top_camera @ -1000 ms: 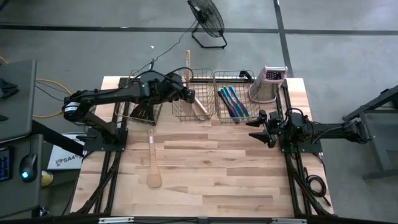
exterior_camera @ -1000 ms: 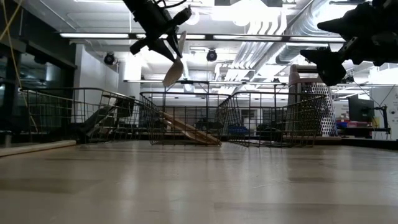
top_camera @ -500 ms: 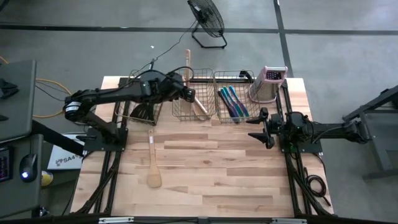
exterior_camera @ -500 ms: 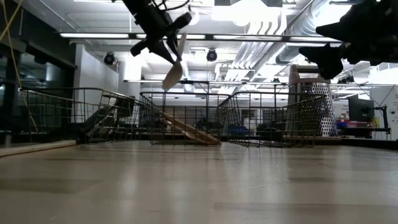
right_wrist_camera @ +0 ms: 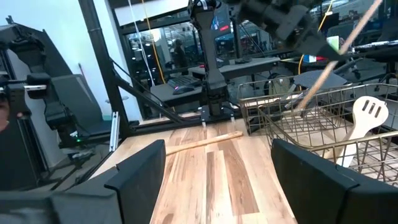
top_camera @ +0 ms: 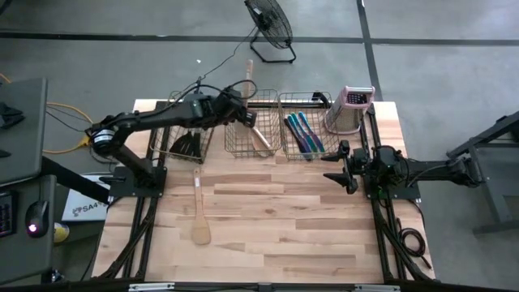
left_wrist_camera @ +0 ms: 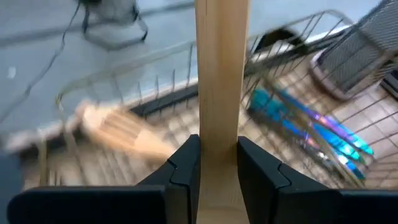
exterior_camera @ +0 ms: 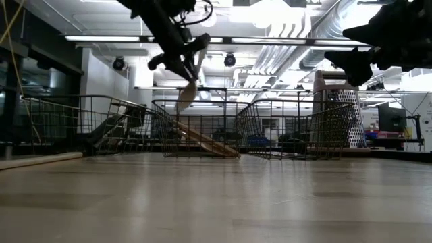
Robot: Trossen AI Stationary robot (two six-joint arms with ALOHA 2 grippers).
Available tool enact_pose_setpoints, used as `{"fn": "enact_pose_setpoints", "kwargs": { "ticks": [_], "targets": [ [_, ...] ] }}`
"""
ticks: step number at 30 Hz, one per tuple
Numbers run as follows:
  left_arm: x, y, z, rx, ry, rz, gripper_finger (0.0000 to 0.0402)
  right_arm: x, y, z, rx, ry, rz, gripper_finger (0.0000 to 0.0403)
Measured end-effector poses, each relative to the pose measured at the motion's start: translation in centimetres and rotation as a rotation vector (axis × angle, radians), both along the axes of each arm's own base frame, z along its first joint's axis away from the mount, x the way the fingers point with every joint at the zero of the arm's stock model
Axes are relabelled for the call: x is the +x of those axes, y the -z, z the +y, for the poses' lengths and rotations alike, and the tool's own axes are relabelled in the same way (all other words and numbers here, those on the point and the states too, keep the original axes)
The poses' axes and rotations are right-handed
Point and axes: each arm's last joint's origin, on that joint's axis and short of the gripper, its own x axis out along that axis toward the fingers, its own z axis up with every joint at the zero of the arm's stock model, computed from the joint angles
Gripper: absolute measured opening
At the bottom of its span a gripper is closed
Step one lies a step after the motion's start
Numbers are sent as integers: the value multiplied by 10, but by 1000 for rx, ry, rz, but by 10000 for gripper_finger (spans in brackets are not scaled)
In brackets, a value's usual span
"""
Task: Pick & Place Kitchen Items
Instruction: Put the brown serving spoon into the middle wire basket
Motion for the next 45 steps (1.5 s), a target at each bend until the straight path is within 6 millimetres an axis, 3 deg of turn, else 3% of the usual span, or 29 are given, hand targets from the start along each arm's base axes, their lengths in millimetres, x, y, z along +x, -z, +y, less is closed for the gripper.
{"fn": "enact_pose_setpoints", "kwargs": {
  "ticks": [15, 27, 39, 45],
  "targets": [
    [13, 50, 41, -166, 124, 104, 79, 0, 0, 0, 0, 0, 0, 286],
    [26, 84, 44, -281, 189, 148, 79, 0, 0, 0, 0, -2, 0, 286],
    [25, 86, 44, -283, 180, 179, 79, 0, 0, 0, 0, 0, 0, 286],
    [28, 98, 46, -297, 201, 212, 79, 0, 0, 0, 0, -1, 0, 286]
  ]
}}
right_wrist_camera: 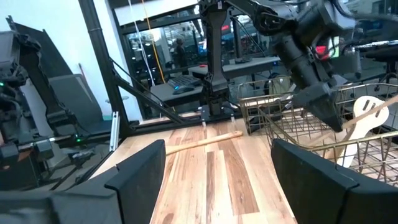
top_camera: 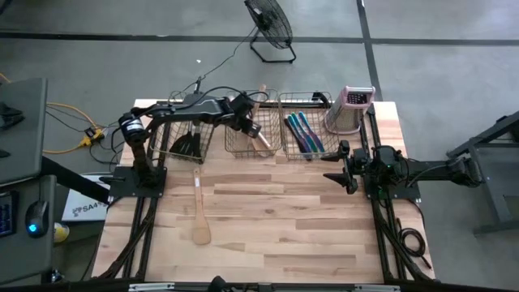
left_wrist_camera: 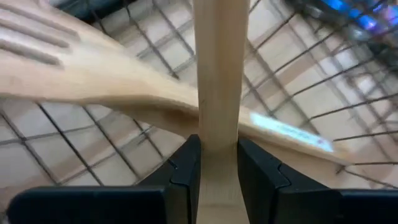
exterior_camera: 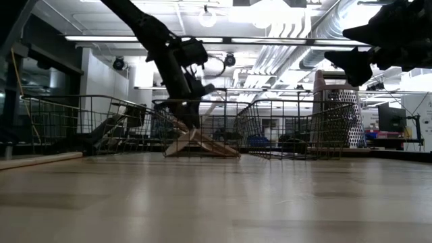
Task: Pick & Place Kitchen Items
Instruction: Put the brown serving spoon into the middle wire basket
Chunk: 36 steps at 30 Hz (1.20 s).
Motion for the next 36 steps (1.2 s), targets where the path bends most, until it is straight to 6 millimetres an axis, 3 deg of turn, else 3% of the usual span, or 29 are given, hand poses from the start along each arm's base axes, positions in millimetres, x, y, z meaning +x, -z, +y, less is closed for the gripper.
{"fn": "enact_pose_setpoints", "kwargs": {
  "ticks": [13, 24, 36],
  "targets": [
    [1, 4, 0, 4, 30, 20, 79, 0, 0, 0, 0, 0, 1, 286],
    [1, 6, -1, 15, 61, 41, 121, 0, 0, 0, 0, -2, 1, 286],
    [-1, 3, -2, 2, 67, 37, 125, 0, 0, 0, 0, -2, 1, 286]
  ]
}}
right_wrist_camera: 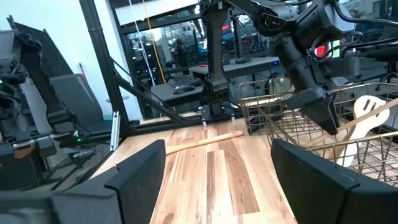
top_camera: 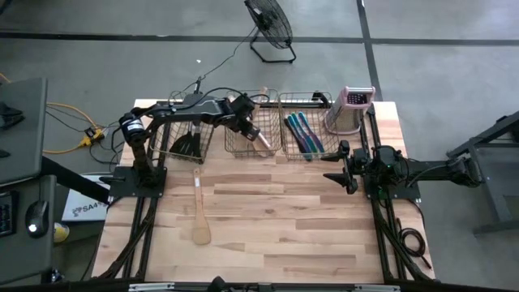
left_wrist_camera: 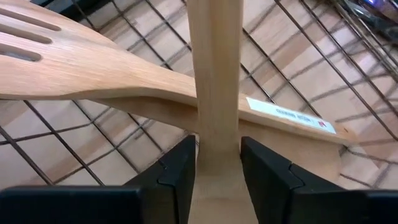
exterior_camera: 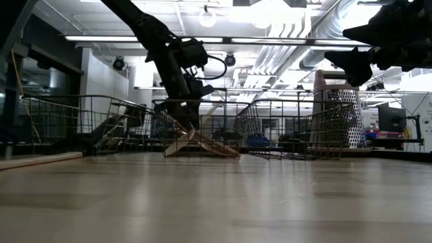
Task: Pick & Place Kitchen Items
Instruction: Put the brown serving spoon into the middle wire basket
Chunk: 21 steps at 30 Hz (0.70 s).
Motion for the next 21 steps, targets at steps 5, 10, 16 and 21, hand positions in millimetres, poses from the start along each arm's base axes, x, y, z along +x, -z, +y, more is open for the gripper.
{"fn": "enact_pose_setpoints", "kwargs": {
  "ticks": [5, 10, 16, 21],
  "targets": [
    [-2, -3, -1, 2, 13, -1, 125, 0, 0, 0, 0, 0, 0, 286],
    [-2, -9, -2, 1, 26, -24, 125, 0, 0, 0, 0, 0, 0, 286],
    [-3, -17, -3, 18, 32, -55, 156, 0, 0, 0, 0, 0, 1, 286],
    [-8, -29, -6, 25, 57, -80, 207, 0, 0, 0, 0, 0, 0, 286]
  ]
}}
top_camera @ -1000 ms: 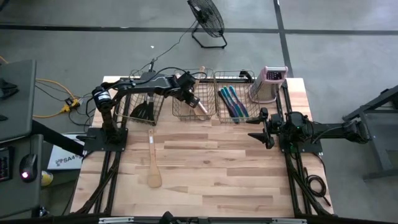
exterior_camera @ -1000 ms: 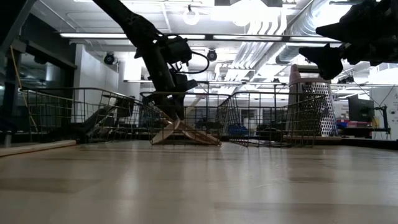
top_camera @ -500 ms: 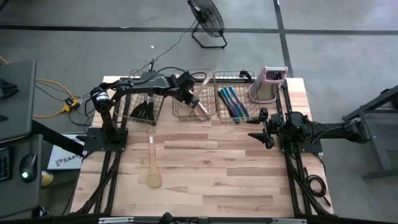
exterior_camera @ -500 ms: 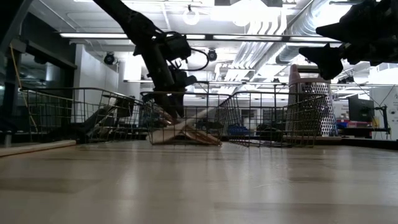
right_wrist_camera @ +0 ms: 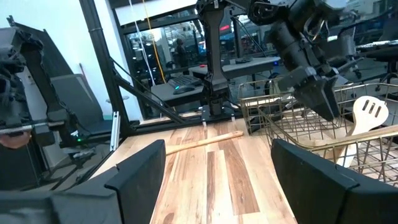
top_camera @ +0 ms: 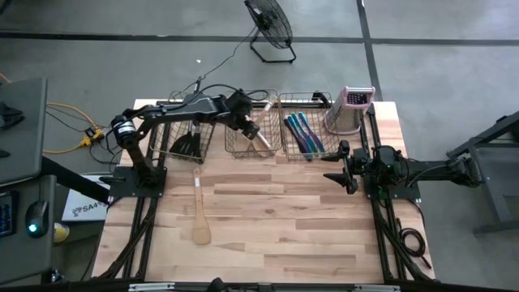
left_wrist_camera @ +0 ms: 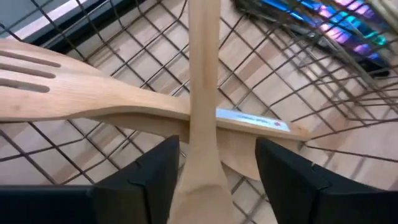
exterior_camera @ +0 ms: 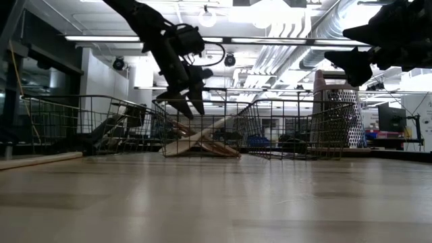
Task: Pick & Place Kitchen Items
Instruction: Put the brown serving spoon into the middle wire basket
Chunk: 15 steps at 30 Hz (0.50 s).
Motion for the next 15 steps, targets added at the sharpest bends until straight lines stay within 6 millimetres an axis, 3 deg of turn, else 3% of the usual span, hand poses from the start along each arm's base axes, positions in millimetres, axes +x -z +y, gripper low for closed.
{"fn": "enact_pose_setpoints", "kwargs": {
  "ticks": [15],
  "targets": [
    [-34, -50, -18, -55, -94, -78, 221, 0, 0, 0, 0, 1, 0, 286]
  ]
}}
